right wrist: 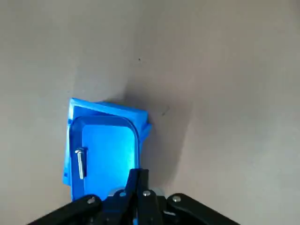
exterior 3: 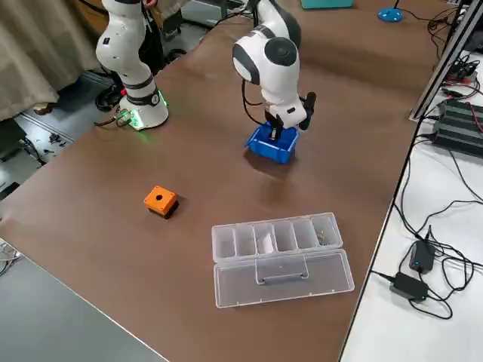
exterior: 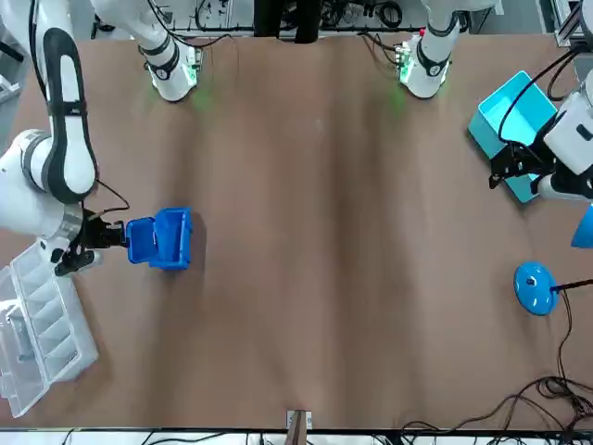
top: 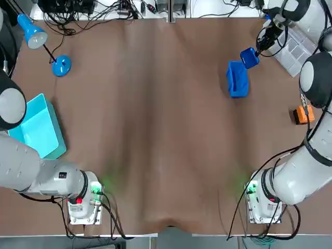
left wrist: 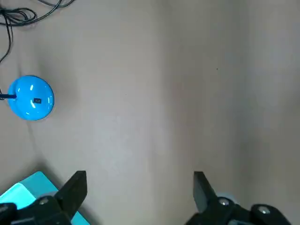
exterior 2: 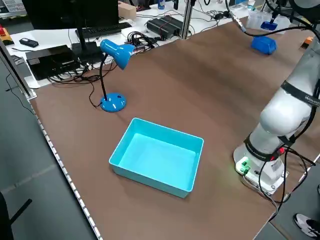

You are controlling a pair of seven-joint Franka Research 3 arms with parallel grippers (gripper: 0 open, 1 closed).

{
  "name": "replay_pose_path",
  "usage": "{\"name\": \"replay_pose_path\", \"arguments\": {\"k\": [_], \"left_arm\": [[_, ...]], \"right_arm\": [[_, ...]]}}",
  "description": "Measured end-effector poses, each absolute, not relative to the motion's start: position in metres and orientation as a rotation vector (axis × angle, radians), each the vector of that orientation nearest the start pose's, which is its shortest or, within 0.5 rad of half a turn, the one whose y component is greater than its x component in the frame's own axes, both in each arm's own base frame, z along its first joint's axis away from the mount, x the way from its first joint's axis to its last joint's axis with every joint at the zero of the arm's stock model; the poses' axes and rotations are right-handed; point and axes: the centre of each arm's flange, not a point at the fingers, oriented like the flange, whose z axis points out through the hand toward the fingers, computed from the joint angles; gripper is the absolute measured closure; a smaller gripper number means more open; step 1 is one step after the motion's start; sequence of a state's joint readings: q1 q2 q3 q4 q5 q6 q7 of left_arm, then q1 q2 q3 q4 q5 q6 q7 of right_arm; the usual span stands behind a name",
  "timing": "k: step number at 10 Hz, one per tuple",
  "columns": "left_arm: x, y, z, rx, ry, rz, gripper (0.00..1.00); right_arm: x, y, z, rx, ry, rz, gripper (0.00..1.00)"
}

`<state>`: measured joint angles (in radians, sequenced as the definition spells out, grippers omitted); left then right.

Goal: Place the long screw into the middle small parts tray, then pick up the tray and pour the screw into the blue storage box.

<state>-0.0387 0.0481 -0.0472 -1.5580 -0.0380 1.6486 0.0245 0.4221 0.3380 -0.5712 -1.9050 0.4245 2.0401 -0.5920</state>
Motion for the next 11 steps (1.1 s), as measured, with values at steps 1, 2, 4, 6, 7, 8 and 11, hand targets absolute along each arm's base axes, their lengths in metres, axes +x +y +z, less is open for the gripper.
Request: {"name": "replay_pose_path", "arguments": {"k": [1, 2, 4, 6, 7, 8, 11], "left_arm": [[0.575, -0.053, 0.610, -3.178, 0.172, -0.064, 0.00], [0.575, -0.053, 0.609, -3.178, 0.172, -0.063, 0.00], [0.575, -0.053, 0.609, -3.178, 0.173, -0.062, 0.00], [0.575, -0.053, 0.609, -3.178, 0.173, -0.062, 0.00], [0.575, -0.053, 0.609, -3.178, 0.173, -0.062, 0.00], [0.575, -0.053, 0.609, -3.178, 0.173, -0.062, 0.00], [0.575, -0.053, 0.609, -3.178, 0.172, -0.062, 0.00]], "right_arm": [[0.600, -0.051, 0.336, -2.926, -0.379, 0.102, 0.98], [0.600, -0.050, 0.336, -2.944, -0.409, 0.119, 0.98], [0.599, -0.047, 0.335, -2.976, -0.480, 0.155, 0.98], [0.600, -0.025, 0.335, -3.015, -0.611, 0.203, 0.98], [0.600, -0.019, 0.335, -3.034, -0.665, 0.218, 0.98], [0.600, -0.016, 0.336, -3.049, -0.701, 0.229, 0.98], [0.600, -0.009, 0.336, -3.100, -0.837, 0.289, 0.98]]}}
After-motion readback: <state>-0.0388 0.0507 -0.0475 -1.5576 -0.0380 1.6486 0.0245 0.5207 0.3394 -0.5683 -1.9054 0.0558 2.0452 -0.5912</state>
